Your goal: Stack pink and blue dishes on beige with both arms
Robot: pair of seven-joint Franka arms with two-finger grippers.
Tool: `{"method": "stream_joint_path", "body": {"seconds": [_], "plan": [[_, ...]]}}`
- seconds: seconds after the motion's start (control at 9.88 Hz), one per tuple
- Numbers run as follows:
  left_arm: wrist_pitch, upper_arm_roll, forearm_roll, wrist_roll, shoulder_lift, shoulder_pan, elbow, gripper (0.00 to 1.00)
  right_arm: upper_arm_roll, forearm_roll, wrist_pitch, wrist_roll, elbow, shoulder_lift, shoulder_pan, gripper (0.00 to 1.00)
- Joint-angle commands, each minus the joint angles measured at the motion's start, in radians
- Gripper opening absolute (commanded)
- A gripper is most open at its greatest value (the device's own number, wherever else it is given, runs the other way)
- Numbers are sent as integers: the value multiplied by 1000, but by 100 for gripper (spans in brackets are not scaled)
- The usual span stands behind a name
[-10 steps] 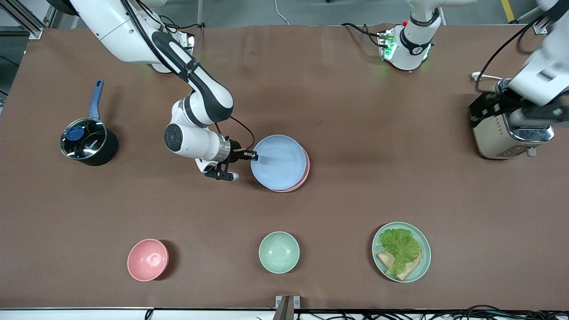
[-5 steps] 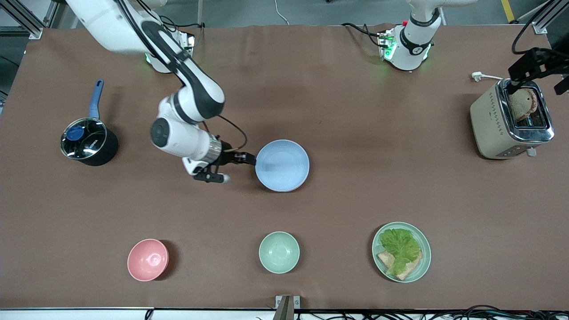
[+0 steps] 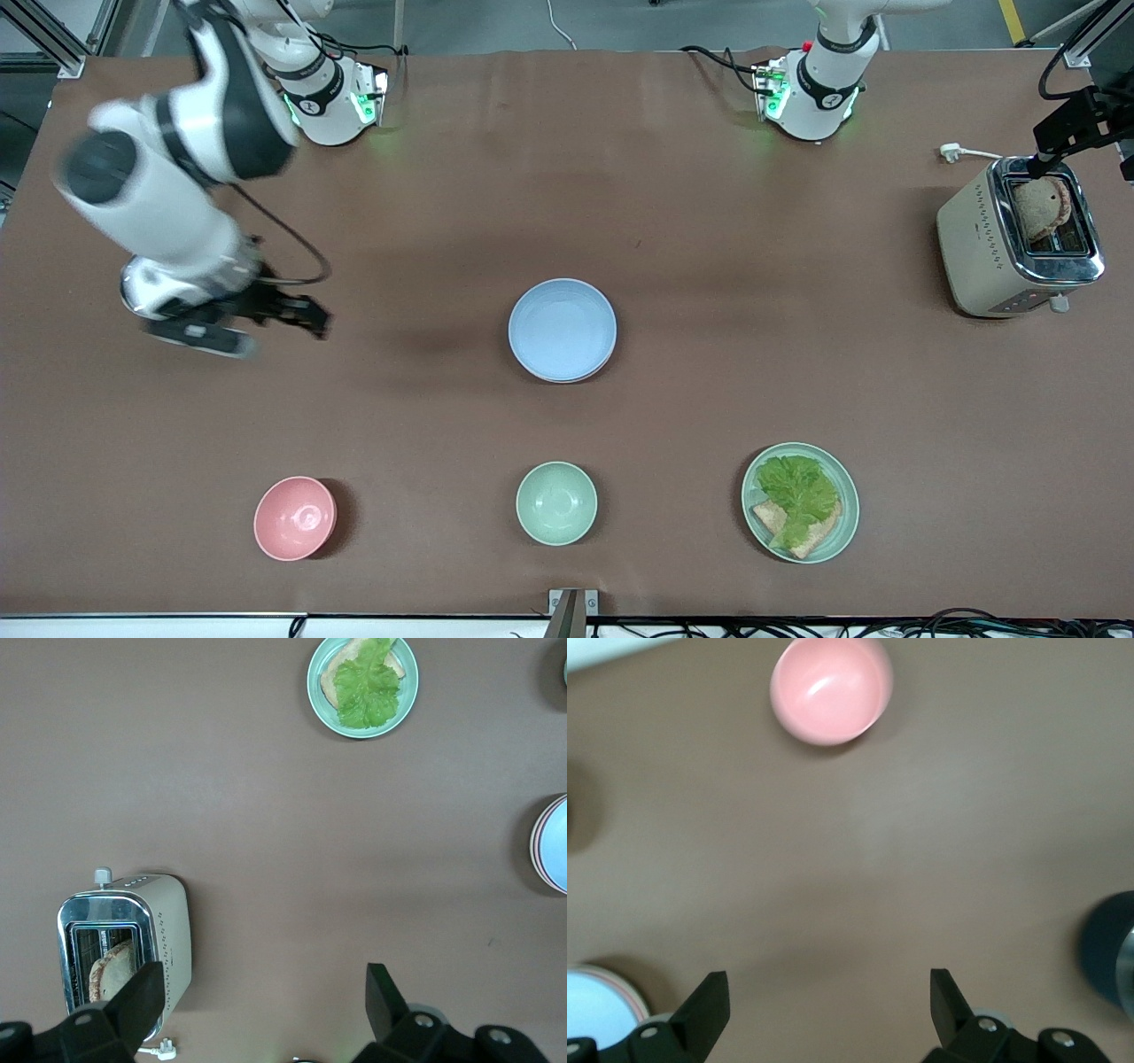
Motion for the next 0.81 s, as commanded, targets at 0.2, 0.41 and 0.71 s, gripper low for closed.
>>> {"method": "stream_joint_path", "body": {"seconds": [0.2, 0.41, 0.71], "plan": [[-19, -7, -7, 15, 65, 27, 46, 100, -144, -8, -286, -243, 140, -126, 4, 100], [-24, -8, -10, 15, 61, 21, 37, 100, -202, 77, -415, -298, 263, -119, 3, 100], [-24, -8, -11, 1, 62, 18, 34, 100, -270, 98, -537, -399, 384, -87, 18, 100]]}}
